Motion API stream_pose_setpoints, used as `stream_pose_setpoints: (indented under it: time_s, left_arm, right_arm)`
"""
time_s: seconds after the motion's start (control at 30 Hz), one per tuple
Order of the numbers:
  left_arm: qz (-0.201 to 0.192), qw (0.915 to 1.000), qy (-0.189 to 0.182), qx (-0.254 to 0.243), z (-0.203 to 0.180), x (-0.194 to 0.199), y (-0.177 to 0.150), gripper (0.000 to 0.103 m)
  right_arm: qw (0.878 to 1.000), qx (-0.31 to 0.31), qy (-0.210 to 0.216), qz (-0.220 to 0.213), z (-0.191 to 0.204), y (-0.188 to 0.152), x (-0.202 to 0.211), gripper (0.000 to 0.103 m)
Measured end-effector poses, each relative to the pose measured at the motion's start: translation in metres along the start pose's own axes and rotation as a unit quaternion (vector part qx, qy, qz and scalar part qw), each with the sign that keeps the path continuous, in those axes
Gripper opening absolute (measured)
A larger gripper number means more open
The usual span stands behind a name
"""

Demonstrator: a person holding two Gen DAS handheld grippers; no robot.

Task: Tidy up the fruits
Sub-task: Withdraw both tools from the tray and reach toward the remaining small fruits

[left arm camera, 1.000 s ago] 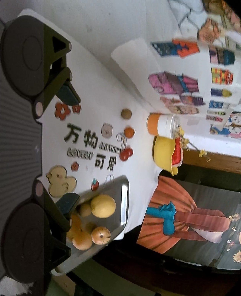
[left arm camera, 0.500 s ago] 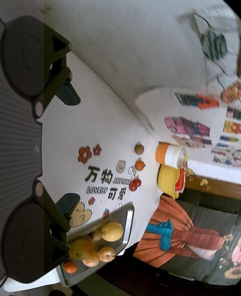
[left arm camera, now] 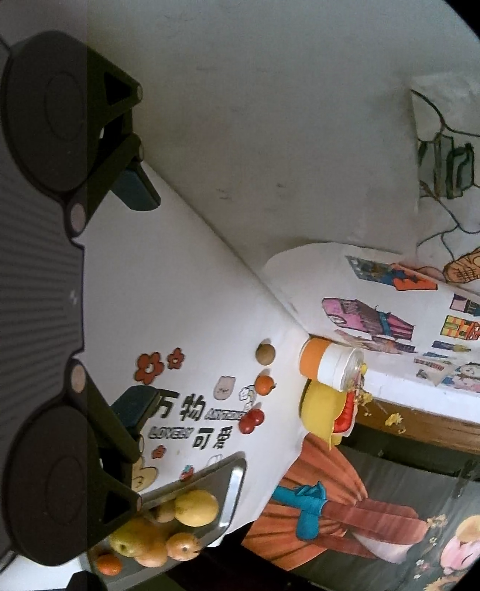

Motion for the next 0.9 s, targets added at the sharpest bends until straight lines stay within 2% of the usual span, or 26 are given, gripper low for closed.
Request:
stream_pose_setpoints:
  time_s: [0.27,0.53,0.9]
  left_arm:
    - [-0.018,0.9995,0.006,-0.026,-0.023,-0.014,0.035,0.102]
    - [-0.027,0.9979,0.005,-0.059,-0.044,-0.049,0.068,0.102]
    - [-0.018,0.9953,0.003,-0.095,-0.063,-0.103,0.082,0.102]
  right_arm:
    - [0.999,0.036,-0.025,-0.013,-0.04,0.036,-0.023,0.102]
    - [0.998,-0.06,-0.006,-0.003,-0.094,0.065,-0.068,0.102]
    - [0.995,-0.081,-0.002,0.055,-0.135,0.061,-0.141,0.102]
Point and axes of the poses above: each gripper's, at about its wrist camera, not at the fingertips, and x roughly against the way its jaws point, z to its left, y to its top, the point moved 4 cm from there along -x, roughly the way its jaws point, and after that the axes turned 1 degree about x, right-handed, at the moved point
